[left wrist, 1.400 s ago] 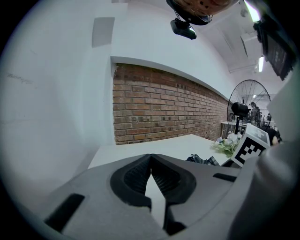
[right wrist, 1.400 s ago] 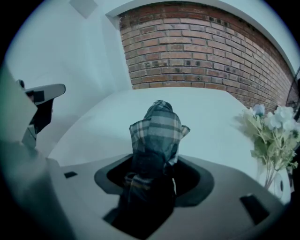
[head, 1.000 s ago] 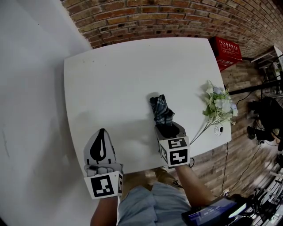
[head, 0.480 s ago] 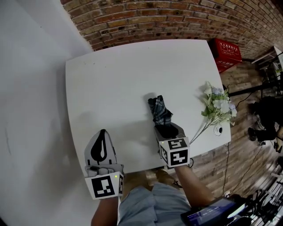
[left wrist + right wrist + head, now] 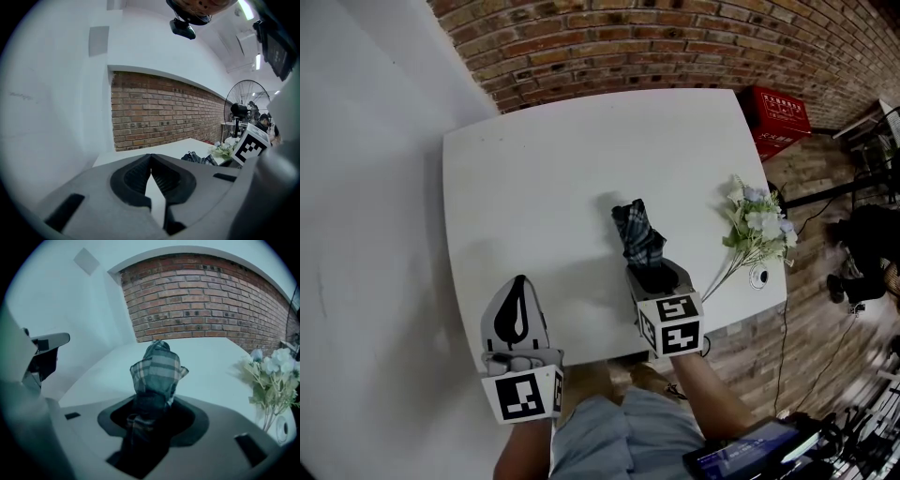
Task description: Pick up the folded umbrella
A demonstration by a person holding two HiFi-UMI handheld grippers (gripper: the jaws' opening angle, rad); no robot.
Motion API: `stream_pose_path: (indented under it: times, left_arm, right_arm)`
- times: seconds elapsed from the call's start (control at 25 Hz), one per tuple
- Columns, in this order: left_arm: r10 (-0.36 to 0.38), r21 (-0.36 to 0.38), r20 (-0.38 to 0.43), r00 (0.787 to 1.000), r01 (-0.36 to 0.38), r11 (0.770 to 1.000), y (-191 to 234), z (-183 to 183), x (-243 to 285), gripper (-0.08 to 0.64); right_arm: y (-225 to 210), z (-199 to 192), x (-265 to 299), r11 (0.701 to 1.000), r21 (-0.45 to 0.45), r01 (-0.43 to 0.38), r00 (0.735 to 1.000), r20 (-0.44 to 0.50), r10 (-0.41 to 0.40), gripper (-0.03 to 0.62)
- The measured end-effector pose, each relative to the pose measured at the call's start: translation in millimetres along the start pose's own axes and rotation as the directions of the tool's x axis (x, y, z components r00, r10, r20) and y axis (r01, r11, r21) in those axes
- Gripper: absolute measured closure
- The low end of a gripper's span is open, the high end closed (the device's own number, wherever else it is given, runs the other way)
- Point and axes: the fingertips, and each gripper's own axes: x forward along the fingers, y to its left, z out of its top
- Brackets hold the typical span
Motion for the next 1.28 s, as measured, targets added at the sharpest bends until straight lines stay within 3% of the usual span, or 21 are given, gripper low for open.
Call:
stream_pose_path:
  times: [0.72, 1.28]
  left_arm:
    - [-0.006, 0.028, 0.067, 0.998, 0.004, 1.000, -21.2, 31.5, -27.8, 0.554]
    - [-0.008, 0.059, 0.124, 0.992, 0.001, 0.998, -40.8, 60.2, -50.4, 0.554]
  right_arm:
    - [6.5, 32.9, -45.9, 1.000, -0.024, -0.019, 0.990, 0.140, 0.023, 0.397]
    - [10.3, 68.8, -91.2, 0.998, -0.056, -0.022, 0.963, 0.267, 0.036, 0.397]
